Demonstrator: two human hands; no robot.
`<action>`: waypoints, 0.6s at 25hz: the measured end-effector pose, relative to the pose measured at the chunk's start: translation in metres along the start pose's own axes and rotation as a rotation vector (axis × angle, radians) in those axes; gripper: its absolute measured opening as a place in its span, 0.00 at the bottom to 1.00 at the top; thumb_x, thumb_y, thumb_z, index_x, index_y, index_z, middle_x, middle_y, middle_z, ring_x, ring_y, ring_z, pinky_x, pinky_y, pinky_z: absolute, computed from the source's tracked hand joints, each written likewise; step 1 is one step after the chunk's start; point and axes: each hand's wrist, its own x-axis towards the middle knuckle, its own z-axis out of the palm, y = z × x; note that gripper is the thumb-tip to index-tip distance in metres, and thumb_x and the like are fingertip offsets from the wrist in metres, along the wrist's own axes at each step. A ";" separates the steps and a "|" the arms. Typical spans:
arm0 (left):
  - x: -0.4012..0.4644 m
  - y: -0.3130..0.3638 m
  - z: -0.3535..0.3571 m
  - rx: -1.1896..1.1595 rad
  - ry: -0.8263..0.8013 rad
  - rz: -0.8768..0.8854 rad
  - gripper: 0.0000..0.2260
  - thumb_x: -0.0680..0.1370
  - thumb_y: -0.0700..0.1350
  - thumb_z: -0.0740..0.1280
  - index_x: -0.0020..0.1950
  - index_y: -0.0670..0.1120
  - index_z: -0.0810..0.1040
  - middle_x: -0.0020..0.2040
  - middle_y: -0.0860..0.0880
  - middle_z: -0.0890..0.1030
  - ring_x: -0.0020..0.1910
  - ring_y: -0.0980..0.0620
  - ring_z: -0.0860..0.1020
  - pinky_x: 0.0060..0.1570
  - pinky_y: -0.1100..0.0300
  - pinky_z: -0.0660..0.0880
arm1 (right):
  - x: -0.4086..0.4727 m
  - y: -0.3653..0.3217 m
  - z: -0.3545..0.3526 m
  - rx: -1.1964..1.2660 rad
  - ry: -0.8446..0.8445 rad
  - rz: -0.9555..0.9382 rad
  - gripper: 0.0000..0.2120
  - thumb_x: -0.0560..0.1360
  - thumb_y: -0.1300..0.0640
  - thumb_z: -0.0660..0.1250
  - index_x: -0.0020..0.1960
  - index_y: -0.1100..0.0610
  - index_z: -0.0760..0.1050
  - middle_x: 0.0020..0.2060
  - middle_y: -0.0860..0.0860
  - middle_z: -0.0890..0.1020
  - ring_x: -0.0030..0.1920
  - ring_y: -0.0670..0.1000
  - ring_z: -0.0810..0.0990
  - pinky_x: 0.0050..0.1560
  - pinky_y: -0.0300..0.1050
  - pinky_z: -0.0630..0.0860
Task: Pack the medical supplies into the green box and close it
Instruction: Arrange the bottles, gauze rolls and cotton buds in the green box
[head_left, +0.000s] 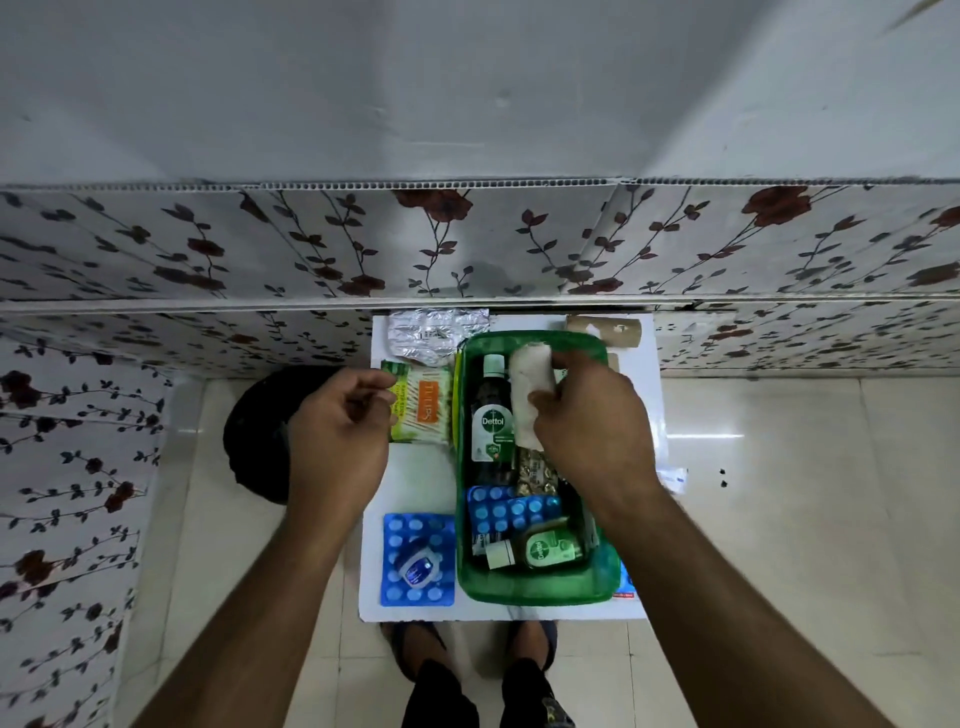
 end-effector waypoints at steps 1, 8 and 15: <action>0.002 -0.007 -0.002 0.002 -0.006 -0.005 0.14 0.77 0.36 0.65 0.43 0.55 0.80 0.41 0.52 0.83 0.39 0.51 0.81 0.46 0.51 0.80 | 0.002 -0.003 0.004 -0.092 0.010 -0.027 0.12 0.73 0.57 0.68 0.56 0.55 0.77 0.46 0.55 0.84 0.48 0.59 0.82 0.41 0.46 0.73; 0.004 -0.031 -0.006 -0.006 -0.042 -0.009 0.10 0.77 0.36 0.65 0.45 0.51 0.81 0.42 0.53 0.83 0.43 0.51 0.82 0.46 0.58 0.76 | -0.006 -0.006 0.015 -0.394 0.021 -0.125 0.12 0.74 0.64 0.66 0.57 0.56 0.76 0.48 0.57 0.81 0.46 0.60 0.83 0.37 0.44 0.66; 0.005 -0.038 -0.009 0.022 -0.074 0.015 0.08 0.77 0.36 0.65 0.46 0.48 0.81 0.43 0.52 0.84 0.42 0.53 0.82 0.43 0.67 0.74 | -0.006 -0.015 0.023 -0.445 -0.070 -0.146 0.09 0.73 0.67 0.62 0.49 0.59 0.79 0.42 0.58 0.85 0.43 0.59 0.85 0.37 0.46 0.73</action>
